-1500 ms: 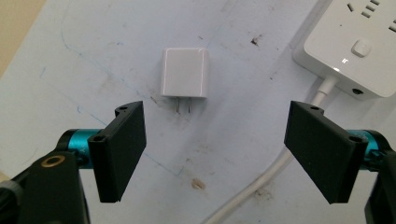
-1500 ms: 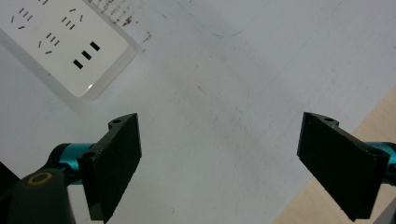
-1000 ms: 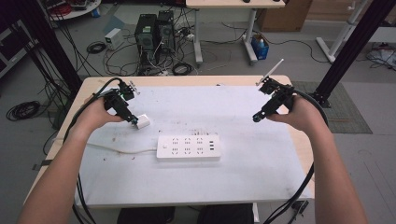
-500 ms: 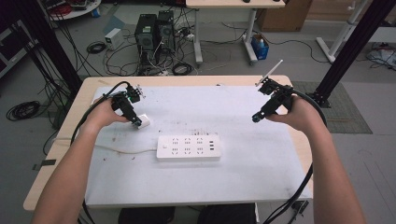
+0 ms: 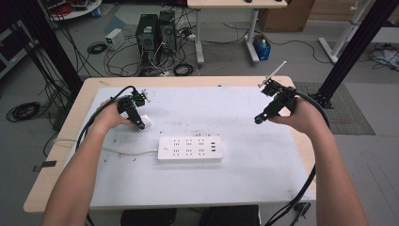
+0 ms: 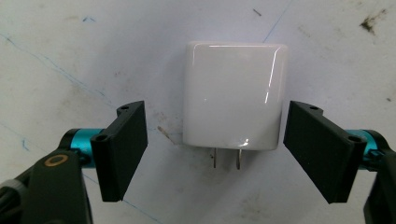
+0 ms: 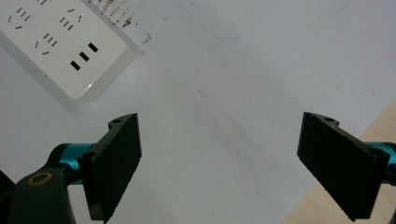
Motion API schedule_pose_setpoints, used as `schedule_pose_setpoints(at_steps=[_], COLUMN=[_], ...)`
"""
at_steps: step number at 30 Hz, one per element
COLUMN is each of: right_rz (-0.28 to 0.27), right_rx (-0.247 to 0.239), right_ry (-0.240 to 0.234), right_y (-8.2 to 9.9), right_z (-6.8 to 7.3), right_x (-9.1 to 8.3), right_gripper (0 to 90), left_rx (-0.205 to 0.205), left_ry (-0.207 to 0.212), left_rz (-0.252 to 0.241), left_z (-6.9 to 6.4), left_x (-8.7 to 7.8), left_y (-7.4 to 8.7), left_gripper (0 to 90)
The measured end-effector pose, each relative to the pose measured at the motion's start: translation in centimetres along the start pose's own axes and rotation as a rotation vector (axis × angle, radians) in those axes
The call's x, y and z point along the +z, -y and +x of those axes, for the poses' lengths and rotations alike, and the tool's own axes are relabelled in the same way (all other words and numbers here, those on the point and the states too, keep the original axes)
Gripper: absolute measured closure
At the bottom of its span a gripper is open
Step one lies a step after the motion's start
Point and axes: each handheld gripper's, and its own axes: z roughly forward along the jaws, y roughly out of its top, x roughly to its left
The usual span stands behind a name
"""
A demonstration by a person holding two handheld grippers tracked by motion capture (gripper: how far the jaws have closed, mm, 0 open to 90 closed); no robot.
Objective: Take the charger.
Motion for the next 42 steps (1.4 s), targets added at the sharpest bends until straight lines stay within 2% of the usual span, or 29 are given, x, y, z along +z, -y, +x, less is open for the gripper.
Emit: schedule_pose_setpoints(at_steps=[7, 8, 12, 19, 22, 24, 25, 26, 27, 28, 31, 35, 38, 42], right_rz=[-0.008, -0.005, -0.009, -0.007, -0.008, -0.007, -0.003, -0.003, -0.005, -0.005, 0.006, 0.014, 0.015, 0.012], right_rx=[0.001, 0.002, 0.001, -0.014, -0.004, -0.009, -0.001, -0.001, 0.009, 0.009, 0.017, 0.018, 0.017, 0.018], right_ry=[-0.008, -0.008, -0.010, -0.009, -0.010, -0.008, -0.008, -0.008, -0.010, -0.010, -0.011, -0.003, 0.002, 0.002], right_y=[0.2, 0.3, 0.3, 0.3, 0.2, 0.3, 0.2, 0.2, 0.2, 0.2, 0.1, -0.2, -0.5, -0.7], right_z=[-0.2, -0.3, -0.3, -0.2, -0.1, -0.2, -0.2, -0.2, -0.2, -0.2, -0.1, 0.0, 0.2, 0.5], right_x=[0.1, 0.1, 0.1, 0.2, 0.1, 0.1, 0.1, 0.1, 0.1, 0.1, 0.1, -0.1, -0.3, -0.5], right_gripper=[13.1, 13.2, 13.1, 13.2, 13.1, 13.2, 13.1, 13.1, 13.2, 13.2, 13.2, 13.2, 13.2, 13.2], left_rx=[-0.008, 0.009, 0.003, 0.002, 0.002, 0.008, 0.020, 0.020, 0.025, 0.025, 0.038, 0.069, 0.093, 0.098], left_ry=[0.019, 0.029, 0.040, 0.029, 0.021, 0.022, 0.022, 0.022, 0.030, 0.030, 0.039, 0.031, 0.010, -0.008], left_rz=[0.008, 0.015, 0.014, 0.019, 0.022, 0.012, -0.015, -0.015, -0.048, -0.048, -0.089, -0.106, -0.101, -0.136], left_z=[0.1, 0.0, -0.1, -0.2, -0.3, -0.5, -0.8, -0.8, -1.1, -1.1, -1.8, -3.0, -4.0, -5.4], left_x=[0.6, 0.7, 0.9, 0.9, 0.5, 0.0, -1.0, -1.0, -2.1, -2.1, -4.1, -6.6, -8.6, -11.2], left_y=[-0.1, -0.3, -0.4, -0.4, -0.3, -0.2, -0.1, -0.1, 0.0, 0.0, 0.4, 0.7, 0.9, 1.2], left_gripper=[29.5, 35.6, 41.0, 42.3, 42.4, 42.4, 42.4, 42.4, 42.4, 42.4, 42.4, 42.4, 42.4, 42.4])
